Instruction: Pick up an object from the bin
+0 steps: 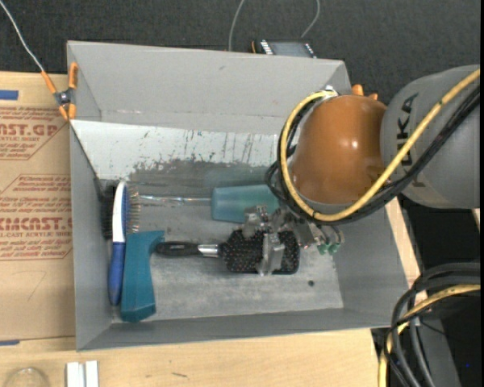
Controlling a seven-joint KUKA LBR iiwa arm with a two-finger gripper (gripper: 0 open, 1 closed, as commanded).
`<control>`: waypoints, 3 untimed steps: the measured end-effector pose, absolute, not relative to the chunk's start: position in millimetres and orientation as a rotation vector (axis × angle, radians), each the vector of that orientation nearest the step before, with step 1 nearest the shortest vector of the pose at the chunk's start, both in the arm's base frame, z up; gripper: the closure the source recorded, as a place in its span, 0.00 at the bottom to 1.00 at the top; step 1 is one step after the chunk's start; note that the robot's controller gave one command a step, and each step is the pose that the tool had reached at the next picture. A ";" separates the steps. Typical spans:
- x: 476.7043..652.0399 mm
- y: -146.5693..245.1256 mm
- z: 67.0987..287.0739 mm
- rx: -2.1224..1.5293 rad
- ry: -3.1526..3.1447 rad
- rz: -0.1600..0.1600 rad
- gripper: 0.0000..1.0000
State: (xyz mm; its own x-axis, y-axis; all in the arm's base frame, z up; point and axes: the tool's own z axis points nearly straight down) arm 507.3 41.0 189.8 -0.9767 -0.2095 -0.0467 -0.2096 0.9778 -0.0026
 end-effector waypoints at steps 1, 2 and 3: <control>512.6 96.8 374.2 -0.290 3.071 0.006 1.00; 527.7 16.3 324.7 -0.648 3.018 -0.006 1.00; 490.5 -60.2 293.6 -1.168 2.861 -0.021 1.00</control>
Offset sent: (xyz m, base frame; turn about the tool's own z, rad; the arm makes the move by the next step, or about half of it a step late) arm 0.0040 0.0543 0.1802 0.0254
